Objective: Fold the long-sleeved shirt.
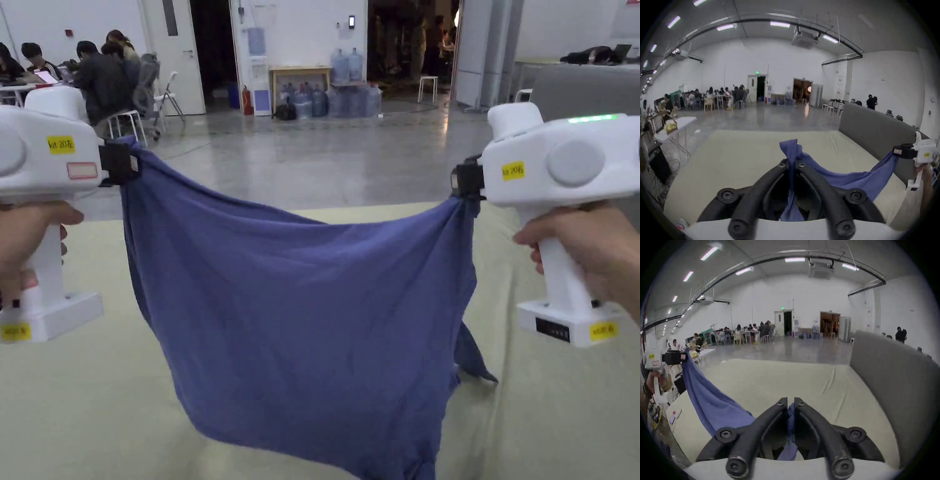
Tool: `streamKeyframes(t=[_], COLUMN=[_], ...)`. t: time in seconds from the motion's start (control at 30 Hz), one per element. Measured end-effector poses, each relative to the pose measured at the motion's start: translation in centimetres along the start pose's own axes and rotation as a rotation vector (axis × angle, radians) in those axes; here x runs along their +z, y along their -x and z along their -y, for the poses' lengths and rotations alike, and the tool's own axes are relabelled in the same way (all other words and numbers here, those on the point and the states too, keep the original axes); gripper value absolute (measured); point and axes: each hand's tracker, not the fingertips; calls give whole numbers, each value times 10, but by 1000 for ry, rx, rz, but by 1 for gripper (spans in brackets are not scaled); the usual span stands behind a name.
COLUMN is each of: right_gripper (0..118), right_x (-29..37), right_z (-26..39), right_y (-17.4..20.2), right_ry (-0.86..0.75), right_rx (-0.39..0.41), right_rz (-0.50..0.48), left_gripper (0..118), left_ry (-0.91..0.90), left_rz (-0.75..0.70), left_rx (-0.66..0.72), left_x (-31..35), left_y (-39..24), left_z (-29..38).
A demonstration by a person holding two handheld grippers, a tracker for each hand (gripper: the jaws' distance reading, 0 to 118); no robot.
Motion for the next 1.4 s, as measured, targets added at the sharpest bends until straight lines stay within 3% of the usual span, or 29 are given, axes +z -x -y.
streamKeyframes(t=[0.3, 0.53, 0.73, 1.1, 1.2, 1.27, 1.4], right_gripper=[2, 2, 2, 2, 2, 2, 2], right_x=[-11, -13, -40, -124, -110, -84, -12], right_z=[-187, -232, -174, 0, 12, 21, 66], right_y=[-6, -1, -15, -31, -34, -35, -19], right_ry=[-176, -221, -147, 77, 83, 59, 20], right_rx=[49, 12, -59, -142, -149, -195, -142], right_rz=[118, 147, 137, 107, 95, 53, 68], left_gripper=[0, 0, 0, 0, 0, 0, 0], left_ry=[-154, -176, -107, 122, 124, 118, 114], left_rz=[-80, -86, -71, -67, -52, -37, -2], left_rx=[100, 116, 107, 142, 134, 133, 168], left_x=[-9, -21, -54, -86, -68, -45, 17], left_y=[22, 16, 22, 7, 6, 5, -1], left_z=[-103, -118, -76, 75, 92, 98, 135])
